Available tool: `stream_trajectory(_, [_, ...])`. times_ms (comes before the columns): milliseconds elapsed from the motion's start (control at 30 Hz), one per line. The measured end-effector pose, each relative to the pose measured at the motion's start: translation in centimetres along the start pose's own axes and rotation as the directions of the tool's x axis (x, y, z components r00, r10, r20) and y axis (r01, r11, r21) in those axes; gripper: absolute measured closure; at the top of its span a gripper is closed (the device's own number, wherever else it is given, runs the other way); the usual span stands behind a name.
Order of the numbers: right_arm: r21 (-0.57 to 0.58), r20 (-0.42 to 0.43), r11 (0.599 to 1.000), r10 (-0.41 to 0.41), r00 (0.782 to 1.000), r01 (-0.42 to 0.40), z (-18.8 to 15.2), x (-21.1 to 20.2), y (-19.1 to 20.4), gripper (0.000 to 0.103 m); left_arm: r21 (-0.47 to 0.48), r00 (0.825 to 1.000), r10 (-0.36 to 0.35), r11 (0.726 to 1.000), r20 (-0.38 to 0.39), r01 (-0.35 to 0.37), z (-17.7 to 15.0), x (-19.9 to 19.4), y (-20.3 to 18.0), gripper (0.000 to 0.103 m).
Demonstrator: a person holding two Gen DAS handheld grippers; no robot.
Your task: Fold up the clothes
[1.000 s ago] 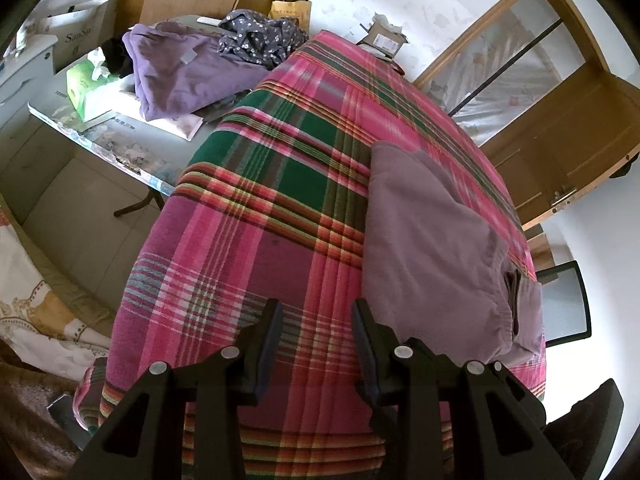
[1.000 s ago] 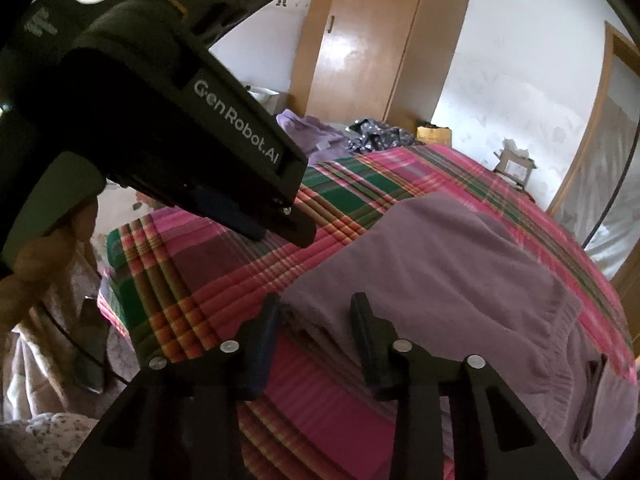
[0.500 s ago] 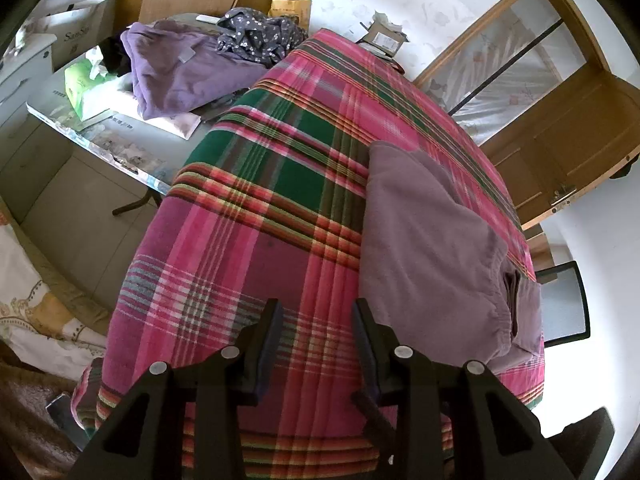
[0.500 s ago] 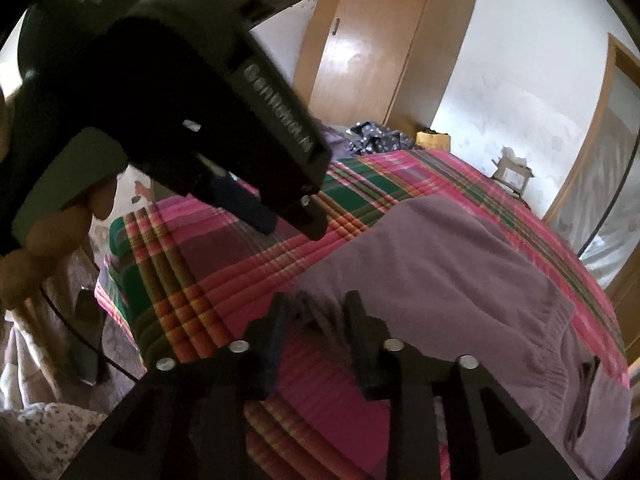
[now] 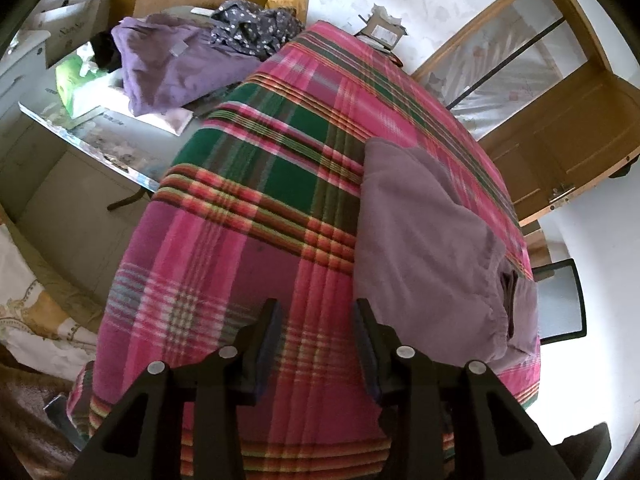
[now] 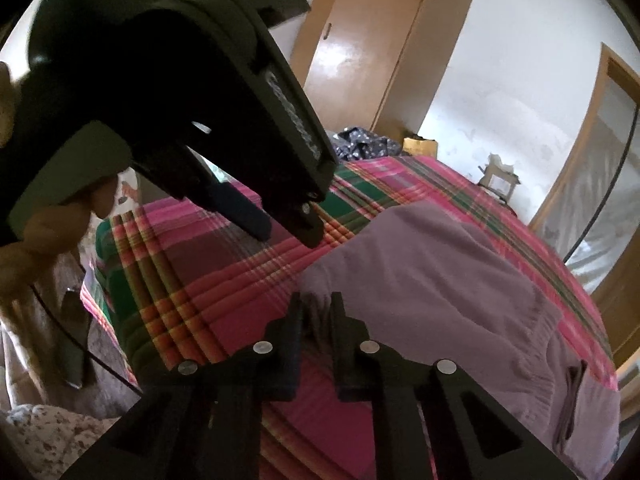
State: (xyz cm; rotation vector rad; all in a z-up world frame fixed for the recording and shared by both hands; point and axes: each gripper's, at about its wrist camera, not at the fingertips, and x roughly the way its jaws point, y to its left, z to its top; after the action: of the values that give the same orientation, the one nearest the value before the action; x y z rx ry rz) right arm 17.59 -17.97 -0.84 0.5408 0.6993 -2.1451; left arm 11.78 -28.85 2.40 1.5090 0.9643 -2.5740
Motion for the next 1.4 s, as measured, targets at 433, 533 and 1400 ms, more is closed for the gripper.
stream_trajectory(433, [0.044,0.046,0.999,0.005,0.999,-0.007,-0.3,-1.5,-0.5,0.093,-0.061,0.985,-0.139,0.989,-0.103,0.133,2.5,2.6,-1.0,0.062])
stream_trajectory(533, [0.058,0.056,0.998,0.007,0.998,-0.01,-0.5,-2.5,-0.2,0.093,-0.091,0.976,-0.186,0.98,-0.115,0.176,3.3,3.1,-0.8,0.062])
stream_trajectory(1400, [0.102,0.075,0.993,0.048,0.996,-0.056,-1.0,-3.8,-0.8,0.093,-0.044,0.965,-0.21,0.978,-0.155,0.206,7.5,6.3,-3.2,0.062])
